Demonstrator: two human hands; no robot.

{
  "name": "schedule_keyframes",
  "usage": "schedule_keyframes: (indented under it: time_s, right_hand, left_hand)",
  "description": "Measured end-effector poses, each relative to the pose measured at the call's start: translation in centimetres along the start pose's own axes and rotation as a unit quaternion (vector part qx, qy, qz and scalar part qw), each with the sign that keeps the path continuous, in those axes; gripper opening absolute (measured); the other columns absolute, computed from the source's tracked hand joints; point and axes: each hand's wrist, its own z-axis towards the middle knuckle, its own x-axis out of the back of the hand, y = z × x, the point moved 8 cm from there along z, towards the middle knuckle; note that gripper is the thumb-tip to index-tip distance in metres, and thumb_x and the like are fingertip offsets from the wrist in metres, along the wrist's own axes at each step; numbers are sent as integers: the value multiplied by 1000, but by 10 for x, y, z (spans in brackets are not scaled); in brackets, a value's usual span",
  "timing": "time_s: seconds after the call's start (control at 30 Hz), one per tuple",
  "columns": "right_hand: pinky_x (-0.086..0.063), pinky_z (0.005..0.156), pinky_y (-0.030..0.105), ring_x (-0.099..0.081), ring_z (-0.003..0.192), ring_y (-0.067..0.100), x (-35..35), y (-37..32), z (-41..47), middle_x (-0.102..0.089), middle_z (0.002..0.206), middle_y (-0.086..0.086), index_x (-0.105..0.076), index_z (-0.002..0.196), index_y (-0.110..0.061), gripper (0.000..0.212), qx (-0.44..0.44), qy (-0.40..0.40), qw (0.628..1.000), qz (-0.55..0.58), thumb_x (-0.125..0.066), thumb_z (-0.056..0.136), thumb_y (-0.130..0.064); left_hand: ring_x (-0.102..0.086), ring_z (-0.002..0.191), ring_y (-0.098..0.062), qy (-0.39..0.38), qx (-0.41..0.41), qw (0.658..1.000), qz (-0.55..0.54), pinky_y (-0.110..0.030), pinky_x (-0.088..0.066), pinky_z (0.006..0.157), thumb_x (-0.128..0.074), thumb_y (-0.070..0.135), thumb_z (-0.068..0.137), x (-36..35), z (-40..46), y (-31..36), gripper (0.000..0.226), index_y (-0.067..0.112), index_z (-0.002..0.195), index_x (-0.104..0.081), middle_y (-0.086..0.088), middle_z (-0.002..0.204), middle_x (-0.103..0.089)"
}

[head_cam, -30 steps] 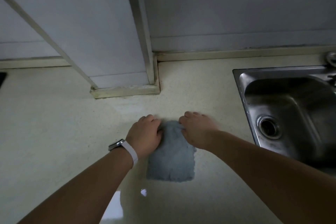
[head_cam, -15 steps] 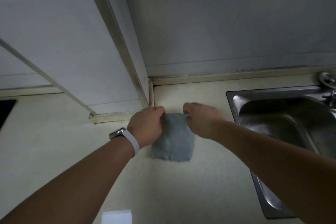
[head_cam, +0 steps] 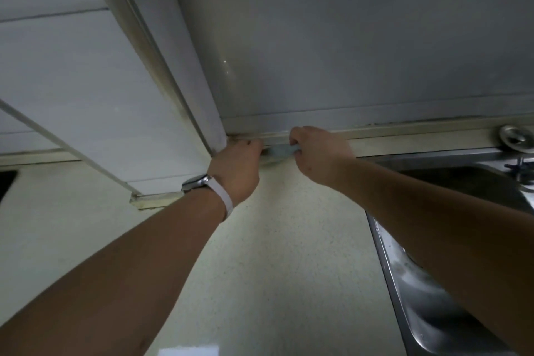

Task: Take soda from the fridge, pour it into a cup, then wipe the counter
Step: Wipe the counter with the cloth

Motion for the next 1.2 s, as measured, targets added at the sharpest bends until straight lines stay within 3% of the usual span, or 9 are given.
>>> schedule_keyframes:
  time_s: [0.1,0.27,0.4,0.57,0.67,0.8,0.9,1.0,1.2]
  right_hand:
    - [-55,72,36,-56,76,14,-30,6,-12,-55,88,-5,-54,104,-28,19,4,-58,998,-14,-49,91,-14]
    - [-55,76,33,-56,82,15,-71,14,-22,-55,94,-3,-52,113,-27,23,-1,-134,991,-9,-49,93,-16]
    - [-55,75,32,-56,81,15,-90,25,-14,-55,95,-3,-52,116,-27,24,-16,-142,990,8,-48,94,-18]
    - [-54,79,35,-58,90,19,-86,31,15,-57,106,0,-51,123,-23,31,-30,-71,997,8,-47,94,-13]
    - [-48,88,35,-51,109,22,-90,28,19,-49,126,4,-44,133,-20,42,0,-64,998,-23,-52,92,-17]
    - [-42,100,37,-46,115,21,-112,20,5,-45,131,4,-43,137,-18,46,71,-102,991,-57,-51,94,-31]
    - [-40,103,38,-43,121,21,-123,22,-2,-44,136,4,-46,138,-18,49,96,-116,988,-43,-41,96,-43]
    - [-36,108,39,-38,129,21,-128,25,-3,-38,144,3,-45,139,-20,55,114,-112,986,-50,-42,94,-52]
    - [-34,108,39,-37,131,21,-126,32,14,-34,147,1,-41,142,-22,56,122,-83,986,-82,-40,96,-53]
  left_hand:
    - [-55,86,-28,-68,8,998,10,-35,-39,63,-46,0,85,-30,-16,-1,19,11,100,-49,-13,96,-58]
    - [-58,104,-26,-155,3,986,69,-30,-39,75,-47,4,91,-74,-32,0,42,12,132,-48,-10,118,-60]
    - [-57,112,-26,-217,36,970,99,-30,-42,83,-52,8,92,-95,-25,-6,43,11,135,-47,-12,127,-57]
    - [-55,103,-30,-135,72,984,90,-36,-43,72,-49,3,87,-84,2,-14,39,11,125,-48,-12,115,-56]
    - [-48,115,-32,-96,73,990,69,-41,-45,89,-50,6,87,-86,6,-14,44,13,131,-46,-12,128,-49]
    - [-45,126,-24,-126,20,992,8,-37,-38,106,-46,23,96,-114,-13,-12,41,15,135,-49,-5,140,-48]
    - [-30,141,-22,-150,11,989,6,-36,-31,115,-43,34,99,-128,-24,-16,55,14,149,-33,-5,155,-31]
    - [0,150,-24,-175,26,984,17,-36,-12,121,-34,26,102,-142,-27,-18,61,12,155,-7,-5,164,-2]
    - [6,150,-24,-166,65,984,14,-40,-10,122,-29,12,98,-146,-3,-19,64,10,155,-1,-6,164,4]
